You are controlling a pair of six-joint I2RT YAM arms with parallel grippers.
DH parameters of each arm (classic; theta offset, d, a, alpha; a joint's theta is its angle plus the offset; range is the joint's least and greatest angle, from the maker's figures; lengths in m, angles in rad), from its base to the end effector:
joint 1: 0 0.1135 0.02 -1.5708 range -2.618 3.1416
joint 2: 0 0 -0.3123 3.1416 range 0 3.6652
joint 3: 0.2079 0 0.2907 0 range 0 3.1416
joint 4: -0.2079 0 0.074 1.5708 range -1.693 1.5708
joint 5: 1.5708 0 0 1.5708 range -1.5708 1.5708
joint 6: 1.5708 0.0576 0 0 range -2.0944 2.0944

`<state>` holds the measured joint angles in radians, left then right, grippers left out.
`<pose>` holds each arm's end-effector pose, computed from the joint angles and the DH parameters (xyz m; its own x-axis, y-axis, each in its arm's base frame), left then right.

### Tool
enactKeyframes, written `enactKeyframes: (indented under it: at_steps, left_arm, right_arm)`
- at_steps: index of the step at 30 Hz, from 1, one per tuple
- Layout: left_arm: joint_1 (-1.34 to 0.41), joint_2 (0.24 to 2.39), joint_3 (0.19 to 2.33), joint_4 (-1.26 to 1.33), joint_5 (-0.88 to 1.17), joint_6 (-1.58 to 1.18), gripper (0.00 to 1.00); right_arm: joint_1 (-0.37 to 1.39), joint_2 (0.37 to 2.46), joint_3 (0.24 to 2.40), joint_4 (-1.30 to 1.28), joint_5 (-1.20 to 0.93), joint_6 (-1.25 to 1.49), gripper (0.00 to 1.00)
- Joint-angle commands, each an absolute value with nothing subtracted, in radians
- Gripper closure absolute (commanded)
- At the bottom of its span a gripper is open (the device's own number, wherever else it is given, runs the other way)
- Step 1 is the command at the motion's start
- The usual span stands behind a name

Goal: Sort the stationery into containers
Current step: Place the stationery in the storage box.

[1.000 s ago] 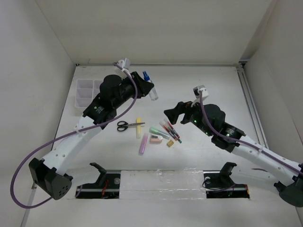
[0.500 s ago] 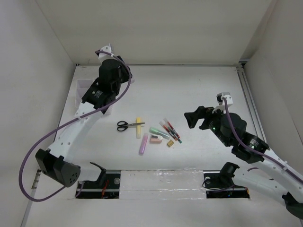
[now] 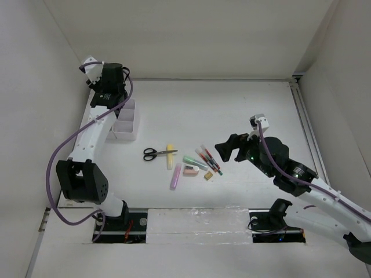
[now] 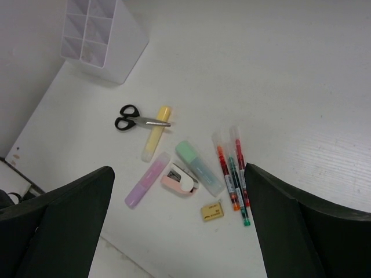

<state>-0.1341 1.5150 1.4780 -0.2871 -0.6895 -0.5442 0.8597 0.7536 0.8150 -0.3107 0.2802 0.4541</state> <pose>0.4026 -0.0173 0.4370 -0.0140 -0.4012 -0.9159 -0.5864 0.7452 -0.3175 0.1412 0.1395 0.3726 -0.3874 0.1962 -0.9008 -0.4265 0.8281 0.3638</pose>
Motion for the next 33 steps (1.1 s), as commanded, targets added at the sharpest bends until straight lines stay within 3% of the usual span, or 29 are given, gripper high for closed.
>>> enactKeyframes:
  at_steps: [1, 15, 33]
  left_arm:
    - [-0.071, 1.512, 1.480, -0.215, -0.801, -0.600, 1.00]
    - [-0.020, 1.698, 1.471, -0.049, -0.887, -0.497, 1.00]
    - [-0.011, 1.799, 1.456, -0.029, -0.897, -0.655, 1.00]
  right_arm:
    - [0.870, 0.749, 0.782, -0.204, 0.238, 0.440, 0.00]
    - [0.870, 0.729, 0.730, -0.163, 0.167, 0.431, 0.00]
    - [0.870, 0.698, 0.729, -0.172, 0.140, 0.413, 0.00]
